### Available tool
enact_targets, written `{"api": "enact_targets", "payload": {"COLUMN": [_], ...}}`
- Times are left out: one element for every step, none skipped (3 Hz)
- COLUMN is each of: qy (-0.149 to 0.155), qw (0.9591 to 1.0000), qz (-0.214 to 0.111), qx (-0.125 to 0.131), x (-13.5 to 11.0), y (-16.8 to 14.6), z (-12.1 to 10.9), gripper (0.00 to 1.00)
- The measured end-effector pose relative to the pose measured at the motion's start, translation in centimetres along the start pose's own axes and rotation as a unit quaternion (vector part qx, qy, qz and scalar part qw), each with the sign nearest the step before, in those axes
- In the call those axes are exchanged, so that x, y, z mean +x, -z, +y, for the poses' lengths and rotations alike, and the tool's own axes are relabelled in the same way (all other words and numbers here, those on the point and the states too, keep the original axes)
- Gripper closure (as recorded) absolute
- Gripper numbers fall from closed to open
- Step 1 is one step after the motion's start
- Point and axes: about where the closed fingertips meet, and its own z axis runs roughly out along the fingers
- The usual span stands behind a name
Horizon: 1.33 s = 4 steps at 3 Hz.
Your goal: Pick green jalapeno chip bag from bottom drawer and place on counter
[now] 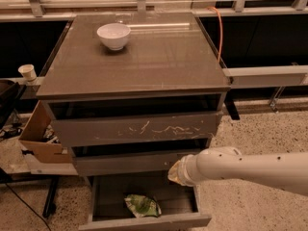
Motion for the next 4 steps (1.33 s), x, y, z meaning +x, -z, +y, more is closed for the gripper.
{"api": "enact_targets", "payload": {"qy": [-0.01,-0.01,-0.02,-0.027], "qw": [0.9993,0.9993,0.9968,0.994], "qz": [-0.001,-0.001,-0.014,-0.031], "qx": [-0.037,-0.037,-0.076,-0.101], "x": [1.0,1.0,3.4,5.0], "y": [-4.8,-4.8,-10.0,-15.0], "z": [1.6,1.6,4.3,6.9], "gripper": [1.0,1.0,1.0,1.0]}}
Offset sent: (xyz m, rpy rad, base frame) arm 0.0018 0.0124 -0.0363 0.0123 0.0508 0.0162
